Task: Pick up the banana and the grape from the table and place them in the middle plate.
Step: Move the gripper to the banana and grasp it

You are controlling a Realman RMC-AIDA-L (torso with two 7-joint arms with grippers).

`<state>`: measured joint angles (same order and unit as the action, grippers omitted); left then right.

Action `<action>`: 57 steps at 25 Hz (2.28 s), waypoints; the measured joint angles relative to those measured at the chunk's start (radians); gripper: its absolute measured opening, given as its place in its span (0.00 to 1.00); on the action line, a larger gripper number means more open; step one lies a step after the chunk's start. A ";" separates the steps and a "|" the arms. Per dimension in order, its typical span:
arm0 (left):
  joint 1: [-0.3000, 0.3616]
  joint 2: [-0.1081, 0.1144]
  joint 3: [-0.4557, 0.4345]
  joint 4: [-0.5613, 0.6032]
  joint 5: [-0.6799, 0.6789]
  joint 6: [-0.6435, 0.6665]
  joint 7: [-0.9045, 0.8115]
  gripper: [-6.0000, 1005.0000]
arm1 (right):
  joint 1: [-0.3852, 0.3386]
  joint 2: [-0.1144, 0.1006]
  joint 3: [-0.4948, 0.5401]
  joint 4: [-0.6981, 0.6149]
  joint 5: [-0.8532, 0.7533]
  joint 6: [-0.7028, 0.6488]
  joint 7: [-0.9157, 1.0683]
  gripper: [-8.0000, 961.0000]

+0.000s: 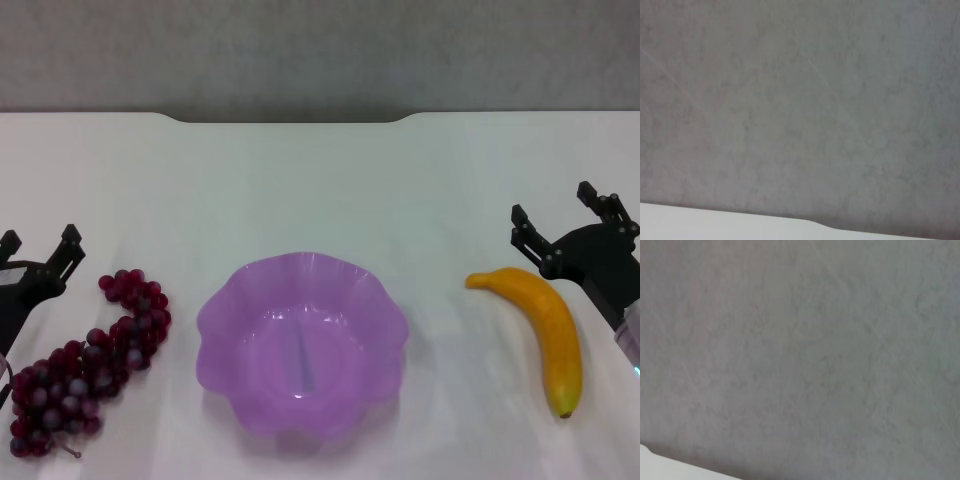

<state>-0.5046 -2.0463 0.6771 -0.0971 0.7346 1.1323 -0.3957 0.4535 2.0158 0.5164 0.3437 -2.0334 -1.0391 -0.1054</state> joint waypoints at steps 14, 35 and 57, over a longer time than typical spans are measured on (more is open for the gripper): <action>0.000 -0.001 -0.001 0.002 0.000 -0.010 0.000 0.83 | -0.037 0.001 0.009 -0.008 0.006 -0.073 0.005 0.92; 0.014 0.002 -0.001 0.005 0.000 -0.045 0.009 0.83 | -0.293 -0.035 0.715 0.861 -0.004 1.052 -0.600 0.93; 0.009 0.000 -0.002 0.014 0.000 -0.059 0.004 0.83 | -0.012 -0.014 1.221 0.938 -0.674 2.154 -0.119 0.92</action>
<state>-0.4955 -2.0463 0.6753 -0.0829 0.7347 1.0733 -0.3917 0.4418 2.0015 1.7374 1.2819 -2.7070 1.1148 -0.2245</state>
